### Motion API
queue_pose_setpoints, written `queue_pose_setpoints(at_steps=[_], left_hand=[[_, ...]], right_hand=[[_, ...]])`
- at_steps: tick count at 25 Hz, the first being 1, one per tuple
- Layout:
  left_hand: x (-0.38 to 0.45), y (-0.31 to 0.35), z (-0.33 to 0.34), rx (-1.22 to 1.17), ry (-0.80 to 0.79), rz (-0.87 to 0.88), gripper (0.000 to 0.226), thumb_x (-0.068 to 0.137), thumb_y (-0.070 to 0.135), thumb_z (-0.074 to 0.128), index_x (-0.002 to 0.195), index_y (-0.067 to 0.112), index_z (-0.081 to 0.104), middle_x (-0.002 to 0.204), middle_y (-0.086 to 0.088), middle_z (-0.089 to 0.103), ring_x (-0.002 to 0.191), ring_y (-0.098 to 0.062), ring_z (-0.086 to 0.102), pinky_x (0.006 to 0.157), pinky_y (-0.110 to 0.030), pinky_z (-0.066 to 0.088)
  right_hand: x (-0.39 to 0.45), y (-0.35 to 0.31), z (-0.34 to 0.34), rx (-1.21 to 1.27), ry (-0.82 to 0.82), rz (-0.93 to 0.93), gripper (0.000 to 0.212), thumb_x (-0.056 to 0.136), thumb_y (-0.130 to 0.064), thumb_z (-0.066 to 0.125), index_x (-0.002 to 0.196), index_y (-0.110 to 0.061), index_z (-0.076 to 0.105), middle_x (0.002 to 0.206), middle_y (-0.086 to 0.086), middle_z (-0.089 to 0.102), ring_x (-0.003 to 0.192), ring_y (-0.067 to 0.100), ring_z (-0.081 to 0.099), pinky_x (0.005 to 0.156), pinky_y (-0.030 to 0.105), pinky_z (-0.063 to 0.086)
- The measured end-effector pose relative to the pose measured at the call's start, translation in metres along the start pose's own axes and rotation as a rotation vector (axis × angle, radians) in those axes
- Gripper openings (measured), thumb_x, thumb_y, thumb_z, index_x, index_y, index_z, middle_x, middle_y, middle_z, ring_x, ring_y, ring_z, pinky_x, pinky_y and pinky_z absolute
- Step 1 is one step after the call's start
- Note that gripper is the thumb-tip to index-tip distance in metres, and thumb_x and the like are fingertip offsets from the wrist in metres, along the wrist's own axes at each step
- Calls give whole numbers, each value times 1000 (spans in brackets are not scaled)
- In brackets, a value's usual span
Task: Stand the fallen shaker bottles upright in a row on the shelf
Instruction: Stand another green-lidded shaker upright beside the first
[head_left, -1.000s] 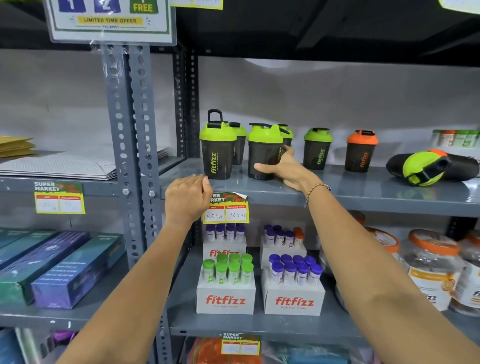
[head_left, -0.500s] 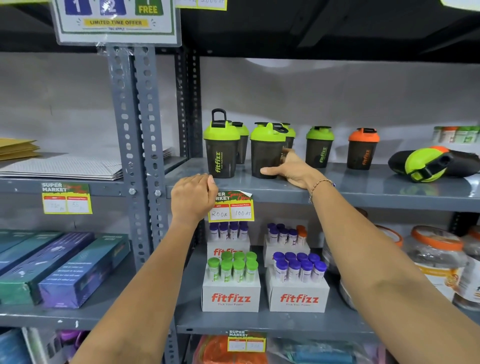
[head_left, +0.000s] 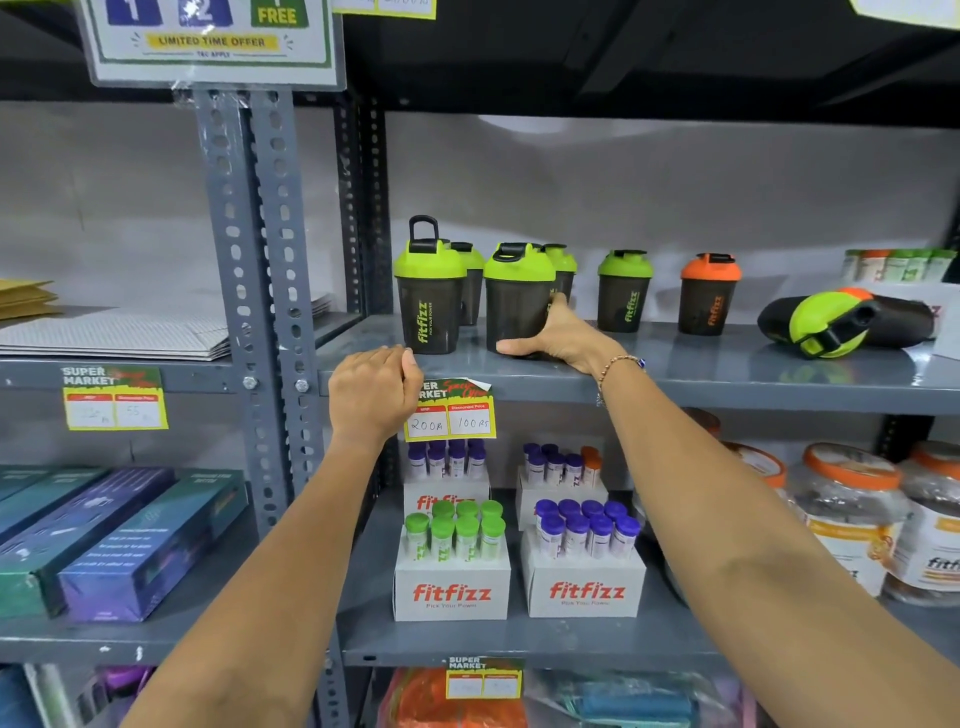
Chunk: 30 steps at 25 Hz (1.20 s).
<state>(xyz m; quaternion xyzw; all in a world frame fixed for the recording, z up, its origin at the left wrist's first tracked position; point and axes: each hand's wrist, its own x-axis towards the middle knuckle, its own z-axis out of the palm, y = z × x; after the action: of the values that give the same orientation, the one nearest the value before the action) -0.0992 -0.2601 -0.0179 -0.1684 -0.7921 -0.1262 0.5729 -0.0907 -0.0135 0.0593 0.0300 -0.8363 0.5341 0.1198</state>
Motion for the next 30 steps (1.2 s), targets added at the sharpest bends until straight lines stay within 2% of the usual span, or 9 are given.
queue_pose_setpoints(at_steps=[4,7,9,13,18,22,23,27,30], left_hand=[[-1,1,-1,9,-8,-6,50,93,23,32,76,4,74,71,-10,73,64,-27,68,59,-34,51],[-1,1,-1,2,-3,-8,49,93,23,33,76,4,75,70,-9,73,63,-27,68,58,-33,51],[0,1,-1,1,-3,-1,50,93,23,32,76,4,75,70,-10,73,63,-27,68,58,-33,51],[-2,2,0,14,4,-9,50,94,23,31,76,4,74,69,-9,73,62,-27,68,57,-34,50],[-1,3,-1,14,15,-10,49,93,23,32,76,5,74,69,-8,72,61,-27,67,57,-34,48],[-1,4,-2,17,25,0,49,93,22,32,75,5,74,67,-8,72,60,-27,67,56,-33,48],[-1,4,-2,16,26,-3,49,93,22,32,75,5,74,67,-8,72,60,-27,67,56,-33,48],[-1,4,-3,10,27,-3,48,92,22,33,74,5,74,66,-8,72,59,-26,66,55,-33,47],[-1,3,-3,10,24,3,48,92,21,33,74,5,74,65,-8,71,58,-26,66,55,-32,47]], right_hand=[[3,3,-3,182,-11,21,106,62,5,82,146,-7,18,127,12,54,119,29,55,104,43,45],[1,2,-1,5,-6,-6,108,57,-18,90,142,-8,24,129,8,54,116,22,56,102,36,46],[1,1,0,11,-1,-4,113,56,-22,90,143,-8,20,132,7,52,119,23,53,105,37,44],[4,4,-4,215,-11,7,99,64,10,77,144,-4,20,138,18,49,121,32,54,106,45,43],[1,2,-2,3,15,-11,119,54,-24,91,145,-9,15,129,5,44,119,22,46,101,34,42],[3,5,-5,227,-12,43,104,61,6,81,143,-5,18,117,17,59,104,27,62,88,35,55],[3,4,-4,226,-14,39,105,60,6,82,143,-5,19,117,16,59,105,27,62,88,35,55],[3,2,-3,15,3,3,116,52,-24,92,143,-6,22,128,6,53,119,22,53,103,35,44],[4,3,-5,185,-24,42,109,58,0,86,145,-4,19,131,16,53,120,30,54,105,43,44]])
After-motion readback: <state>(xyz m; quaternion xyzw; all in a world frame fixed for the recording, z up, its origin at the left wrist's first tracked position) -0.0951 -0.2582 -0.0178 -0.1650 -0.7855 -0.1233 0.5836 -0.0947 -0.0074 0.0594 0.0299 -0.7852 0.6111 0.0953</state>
